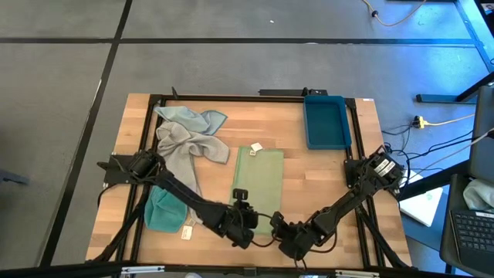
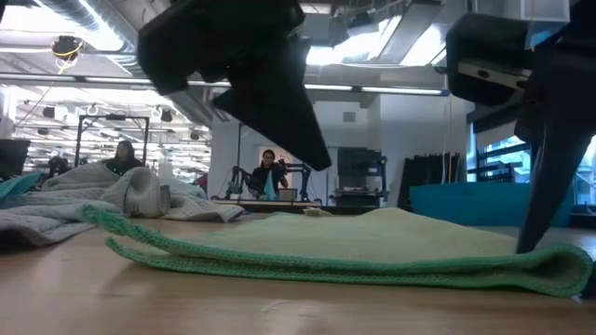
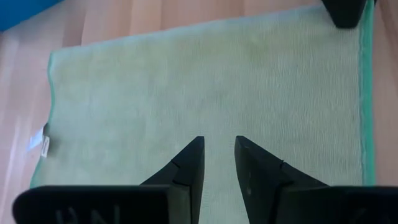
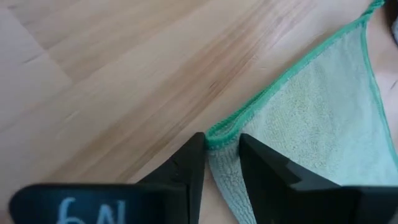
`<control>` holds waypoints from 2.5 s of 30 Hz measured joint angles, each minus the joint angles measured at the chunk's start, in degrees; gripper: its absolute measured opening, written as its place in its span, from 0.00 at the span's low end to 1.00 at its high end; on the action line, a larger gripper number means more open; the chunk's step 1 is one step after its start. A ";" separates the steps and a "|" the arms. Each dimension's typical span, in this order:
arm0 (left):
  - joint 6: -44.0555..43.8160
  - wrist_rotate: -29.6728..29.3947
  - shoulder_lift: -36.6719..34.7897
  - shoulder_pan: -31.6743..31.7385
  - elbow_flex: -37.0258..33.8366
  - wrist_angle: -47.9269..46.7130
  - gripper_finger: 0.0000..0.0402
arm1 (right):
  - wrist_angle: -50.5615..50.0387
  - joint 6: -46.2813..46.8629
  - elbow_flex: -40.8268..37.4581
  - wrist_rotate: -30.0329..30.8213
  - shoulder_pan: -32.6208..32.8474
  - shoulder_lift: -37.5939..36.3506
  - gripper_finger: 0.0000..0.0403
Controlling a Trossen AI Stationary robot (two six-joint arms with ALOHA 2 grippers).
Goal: Fold microfiber towels
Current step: Fold the green microfiber cloth
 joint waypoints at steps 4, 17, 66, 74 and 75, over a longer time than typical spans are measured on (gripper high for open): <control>-0.58 -0.30 0.00 -0.50 0.00 -0.49 0.21 | -0.33 -0.03 0.00 -0.09 0.02 0.00 0.15; 0.50 2.63 0.00 -2.21 0.00 -2.06 0.21 | -0.62 -0.16 -0.02 1.09 -0.02 0.00 0.02; 8.85 10.63 0.42 -5.82 -0.07 4.55 0.21 | 3.57 8.92 -0.09 11.82 -3.45 -7.65 0.03; 4.72 9.54 0.39 -4.30 -0.09 4.58 0.21 | 5.59 7.41 -0.04 17.05 -4.15 -7.65 0.03; 4.09 10.02 0.39 -4.26 -0.31 4.75 0.21 | 5.55 7.38 -0.04 17.67 -4.15 -7.65 0.03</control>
